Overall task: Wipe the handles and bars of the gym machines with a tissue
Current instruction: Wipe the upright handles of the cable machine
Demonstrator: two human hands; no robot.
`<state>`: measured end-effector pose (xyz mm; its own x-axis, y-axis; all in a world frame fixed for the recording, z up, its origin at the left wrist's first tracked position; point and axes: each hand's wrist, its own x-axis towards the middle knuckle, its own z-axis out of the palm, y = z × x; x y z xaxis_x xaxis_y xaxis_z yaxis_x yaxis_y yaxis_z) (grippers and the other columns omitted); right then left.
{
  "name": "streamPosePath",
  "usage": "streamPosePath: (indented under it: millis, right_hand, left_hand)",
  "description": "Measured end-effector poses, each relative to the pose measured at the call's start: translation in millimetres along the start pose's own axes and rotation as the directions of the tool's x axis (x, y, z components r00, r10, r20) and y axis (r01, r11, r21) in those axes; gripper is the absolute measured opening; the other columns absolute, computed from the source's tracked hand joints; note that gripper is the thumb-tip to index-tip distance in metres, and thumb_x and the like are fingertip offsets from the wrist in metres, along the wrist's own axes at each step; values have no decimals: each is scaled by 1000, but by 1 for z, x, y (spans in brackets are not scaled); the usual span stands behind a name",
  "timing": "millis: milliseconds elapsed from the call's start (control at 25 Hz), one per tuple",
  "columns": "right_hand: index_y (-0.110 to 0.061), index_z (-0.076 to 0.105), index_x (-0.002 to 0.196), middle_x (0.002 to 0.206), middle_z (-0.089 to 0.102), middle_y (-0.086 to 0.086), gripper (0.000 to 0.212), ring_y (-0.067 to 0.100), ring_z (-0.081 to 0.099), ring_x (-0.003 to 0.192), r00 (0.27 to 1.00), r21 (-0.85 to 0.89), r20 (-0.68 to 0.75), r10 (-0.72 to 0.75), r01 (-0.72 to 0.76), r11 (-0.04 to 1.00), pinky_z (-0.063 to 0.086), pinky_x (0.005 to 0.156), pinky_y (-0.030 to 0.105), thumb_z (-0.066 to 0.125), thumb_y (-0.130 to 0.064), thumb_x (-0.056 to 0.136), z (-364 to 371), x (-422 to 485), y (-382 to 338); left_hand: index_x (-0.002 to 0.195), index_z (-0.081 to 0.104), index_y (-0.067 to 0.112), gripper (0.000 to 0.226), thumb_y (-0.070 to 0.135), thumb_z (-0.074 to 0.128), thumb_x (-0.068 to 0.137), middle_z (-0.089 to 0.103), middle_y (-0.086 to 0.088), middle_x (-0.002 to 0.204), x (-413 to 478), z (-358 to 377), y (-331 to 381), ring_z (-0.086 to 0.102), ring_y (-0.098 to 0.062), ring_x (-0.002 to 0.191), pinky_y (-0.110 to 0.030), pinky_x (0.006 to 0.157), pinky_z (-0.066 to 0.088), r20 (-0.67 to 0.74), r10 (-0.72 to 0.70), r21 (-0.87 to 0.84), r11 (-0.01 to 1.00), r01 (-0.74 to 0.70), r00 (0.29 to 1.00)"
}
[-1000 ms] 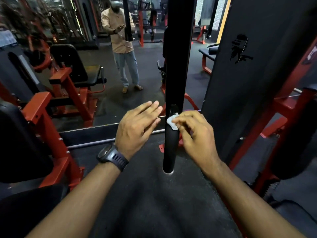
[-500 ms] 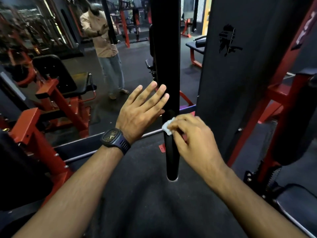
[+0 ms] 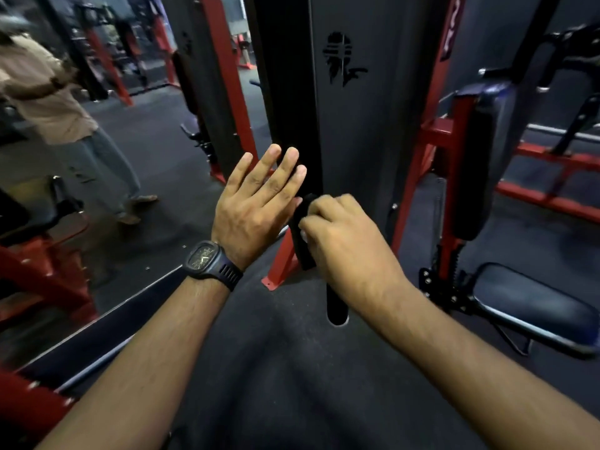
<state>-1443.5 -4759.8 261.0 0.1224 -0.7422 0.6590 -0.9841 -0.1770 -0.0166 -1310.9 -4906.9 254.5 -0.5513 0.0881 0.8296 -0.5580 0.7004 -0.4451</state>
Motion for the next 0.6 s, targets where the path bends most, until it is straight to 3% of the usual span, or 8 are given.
streamPosePath:
  millis: [120, 240, 320, 400, 520, 600]
  right_hand:
    - [-4, 72, 88, 87, 66, 6, 23, 25, 48, 90, 995, -171, 1, -104, 103, 980, 49, 77, 36, 49, -5, 85, -9, -20, -18]
    - [-10, 71, 79, 81, 66, 3, 8, 23, 52, 85, 979, -215, 36, -200, 203, 955, 45, 78, 35, 65, -6, 76, -7, 4, -11]
    - [-11, 72, 86, 91, 66, 2, 10, 21, 50, 89, 984, -154, 24, -179, 181, 971, 44, 81, 33, 71, -6, 77, -3, -2, -1]
    - [-10, 73, 101, 107, 65, 1, 17, 18, 52, 99, 997, 158, -75, 22, -10, 987, 44, 89, 24, 72, -7, 84, -4, -38, -2]
    - [-11, 75, 102, 105, 68, -1, 15, 13, 61, 97, 877, 530, -236, 418, -245, 812, 45, 89, 16, 69, -5, 89, 5, -46, -4]
    - [-18, 75, 98, 98, 70, -8, 14, 6, 64, 93, 793, 655, -148, 591, -369, 659, 48, 84, 18, 69, -8, 90, 6, -28, -1]
  left_hand:
    - [129, 65, 10, 37, 24, 66, 95, 49, -10, 143, -2, 0, -3, 48, -31, 133, -52, 104, 45, -11, 6, 0, 1000, -6, 1000]
    - [130, 64, 8, 36, 21, 65, 96, 47, -11, 144, 0, 1, 1, 47, -31, 133, -52, 106, 43, -6, -20, -20, 1000, 20, 1000]
    - [131, 63, 8, 36, 21, 64, 97, 47, -11, 145, -1, 0, 4, 46, -31, 134, -51, 107, 42, 1, -38, -16, 999, 38, 999]
    - [130, 63, 9, 36, 22, 64, 97, 49, -11, 144, -2, 0, 5, 47, -31, 134, -51, 106, 43, -3, -41, 9, 999, 41, 999]
    - [132, 62, 8, 36, 20, 63, 98, 49, -12, 144, -3, -2, 8, 47, -31, 134, -51, 108, 42, 4, -48, 8, 999, 48, 999]
    - [132, 62, 7, 36, 20, 62, 98, 48, -12, 145, -1, -2, 10, 46, -31, 135, -50, 109, 41, 11, -60, -5, 998, 60, 998]
